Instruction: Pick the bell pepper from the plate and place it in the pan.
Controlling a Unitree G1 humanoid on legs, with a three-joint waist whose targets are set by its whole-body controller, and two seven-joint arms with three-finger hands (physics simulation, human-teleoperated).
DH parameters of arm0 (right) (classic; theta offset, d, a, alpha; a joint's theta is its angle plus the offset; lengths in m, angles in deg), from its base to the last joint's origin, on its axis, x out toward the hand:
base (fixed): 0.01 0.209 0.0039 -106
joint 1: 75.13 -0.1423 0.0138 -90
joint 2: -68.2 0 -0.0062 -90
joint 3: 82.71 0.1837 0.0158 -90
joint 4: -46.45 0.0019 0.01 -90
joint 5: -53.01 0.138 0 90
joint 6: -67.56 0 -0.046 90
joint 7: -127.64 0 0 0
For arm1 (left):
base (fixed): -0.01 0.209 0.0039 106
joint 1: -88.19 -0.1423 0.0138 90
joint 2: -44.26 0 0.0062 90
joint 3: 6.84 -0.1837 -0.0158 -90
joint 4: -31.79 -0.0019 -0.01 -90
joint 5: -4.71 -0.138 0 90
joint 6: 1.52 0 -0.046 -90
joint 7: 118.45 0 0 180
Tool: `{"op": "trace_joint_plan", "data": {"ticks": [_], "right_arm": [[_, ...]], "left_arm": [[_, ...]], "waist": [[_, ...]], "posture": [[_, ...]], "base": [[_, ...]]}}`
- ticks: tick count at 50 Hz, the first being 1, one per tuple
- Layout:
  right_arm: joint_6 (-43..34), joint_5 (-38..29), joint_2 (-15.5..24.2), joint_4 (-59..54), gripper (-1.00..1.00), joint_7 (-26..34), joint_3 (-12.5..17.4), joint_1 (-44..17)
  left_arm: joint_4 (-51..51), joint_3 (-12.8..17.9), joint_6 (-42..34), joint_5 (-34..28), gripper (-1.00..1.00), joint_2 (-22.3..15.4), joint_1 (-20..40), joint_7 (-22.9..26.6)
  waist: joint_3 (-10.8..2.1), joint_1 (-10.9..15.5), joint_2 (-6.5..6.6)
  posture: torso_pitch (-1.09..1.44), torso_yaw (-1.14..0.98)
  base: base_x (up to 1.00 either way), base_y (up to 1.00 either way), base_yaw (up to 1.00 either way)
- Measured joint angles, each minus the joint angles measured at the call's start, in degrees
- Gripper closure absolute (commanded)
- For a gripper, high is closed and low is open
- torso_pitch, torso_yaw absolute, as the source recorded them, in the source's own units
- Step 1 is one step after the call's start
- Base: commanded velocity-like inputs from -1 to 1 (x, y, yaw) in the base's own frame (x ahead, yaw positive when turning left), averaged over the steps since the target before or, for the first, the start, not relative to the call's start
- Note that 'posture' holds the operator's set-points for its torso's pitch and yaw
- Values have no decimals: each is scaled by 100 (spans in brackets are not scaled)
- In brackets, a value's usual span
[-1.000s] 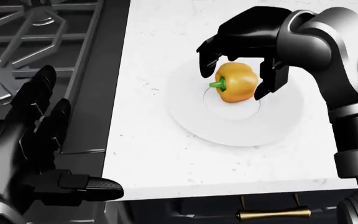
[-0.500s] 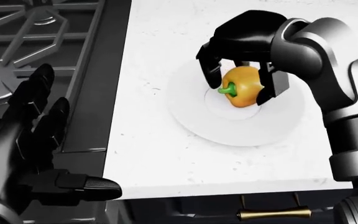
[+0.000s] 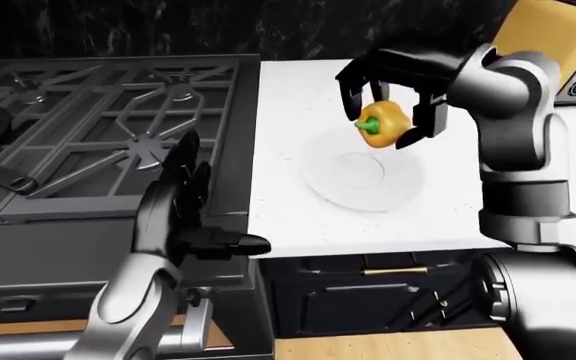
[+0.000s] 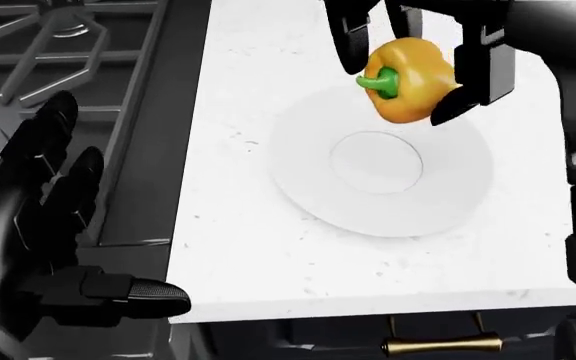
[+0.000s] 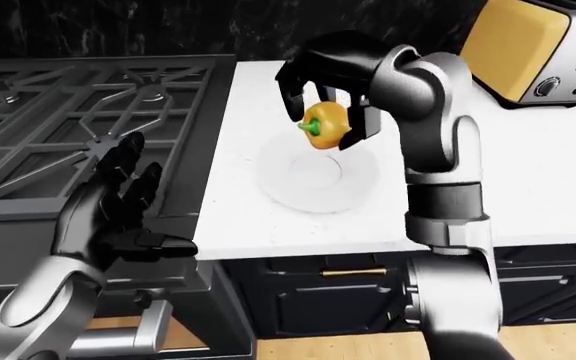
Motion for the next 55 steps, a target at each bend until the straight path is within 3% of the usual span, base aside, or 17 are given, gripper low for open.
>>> {"op": "trace_joint_plan", "data": {"ticks": [7, 18, 30, 33, 37, 39, 42, 46, 49, 55], "right_arm": [[-703, 789, 143, 1161, 100, 236, 167, 392], [-2199, 1682, 197, 2910, 100, 33, 415, 1254], [-2205, 2182, 301, 3282, 100, -212, 527, 1536], [-2345, 2335, 294, 3411, 100, -255, 525, 1482], [-2417, 2433, 314, 3423, 100, -301, 550, 1481], [-2431, 2438, 309, 3407, 100, -316, 523, 1469], [-2431, 2475, 277, 3495, 100, -332, 482, 1426], [-2420, 2536, 224, 3502, 100, -278, 313, 1489], [-2425, 2532, 251, 3490, 100, -298, 409, 1463], [-2396, 2550, 247, 3524, 100, -356, 451, 1481]], "left_arm": [[97, 42, -241, 53, -100, -47, 227, -74], [104, 381, -489, 244, -100, -262, 595, -162], [168, 427, -684, 496, -100, -340, 758, -317], [155, 410, -726, 560, -100, -325, 773, -351], [210, 371, -692, 654, -100, -333, 738, -341], [204, 388, -671, 659, -100, -341, 721, -355], [197, 426, -621, 639, -100, -365, 697, -389], [98, 477, -646, 585, -100, -372, 598, -439], [160, 428, -586, 596, -100, -371, 614, -432], [136, 361, -503, 596, -100, -355, 548, -412]], "waist": [[-2, -12, -2], [2, -5, -10], [9, -36, 31], [-91, -66, 73], [-131, -56, 22], [-124, -9, 100], [-97, 25, 345], [-110, 68, 318], [-135, 2, 187], [-60, -69, -54]], "posture": [[0, 0], [0, 0], [0, 0], [0, 0], [0, 0], [0, 0], [0, 0], [0, 0], [0, 0], [0, 0]], "base": [[0, 0, 0], [0, 0, 0], [0, 1, 0], [-23, 15, 0], [-25, 15, 0], [-25, 15, 0], [-24, 15, 0], [-24, 15, 0], [-24, 15, 0], [-21, 11, 0]]}}
